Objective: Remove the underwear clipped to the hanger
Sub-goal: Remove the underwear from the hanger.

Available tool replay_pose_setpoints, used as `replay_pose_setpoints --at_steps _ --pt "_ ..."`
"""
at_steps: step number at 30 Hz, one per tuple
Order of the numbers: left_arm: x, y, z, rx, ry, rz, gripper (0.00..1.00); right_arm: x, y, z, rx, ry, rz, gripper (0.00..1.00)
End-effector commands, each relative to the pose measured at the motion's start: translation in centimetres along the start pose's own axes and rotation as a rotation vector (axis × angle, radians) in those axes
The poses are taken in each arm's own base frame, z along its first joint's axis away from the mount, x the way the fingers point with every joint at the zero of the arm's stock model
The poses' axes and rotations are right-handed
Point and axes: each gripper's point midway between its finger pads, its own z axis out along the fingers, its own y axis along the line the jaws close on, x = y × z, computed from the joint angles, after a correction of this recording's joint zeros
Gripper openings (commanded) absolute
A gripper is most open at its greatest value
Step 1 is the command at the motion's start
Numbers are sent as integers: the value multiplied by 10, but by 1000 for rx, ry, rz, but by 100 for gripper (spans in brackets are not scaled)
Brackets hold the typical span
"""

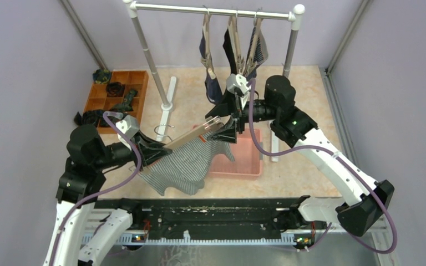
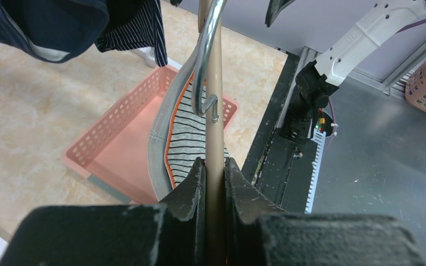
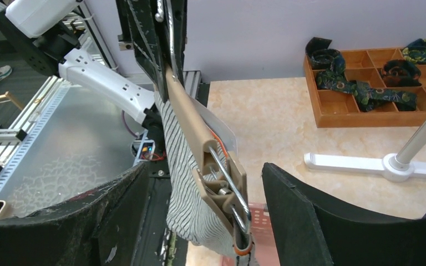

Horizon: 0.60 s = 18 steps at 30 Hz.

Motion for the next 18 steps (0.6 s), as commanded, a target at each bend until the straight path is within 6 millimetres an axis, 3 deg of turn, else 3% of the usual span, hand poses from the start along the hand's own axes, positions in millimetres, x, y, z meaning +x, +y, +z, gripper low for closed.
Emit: replay_pose_setpoints --at_steps 1,18 --pt "-28 -11 -7 10 -77 94 0 -11 1 2 -13 -31 -50 75" --pt "-23 -8 -6 3 -69 77 0 -14 -4 3 2 -42 -50 66"
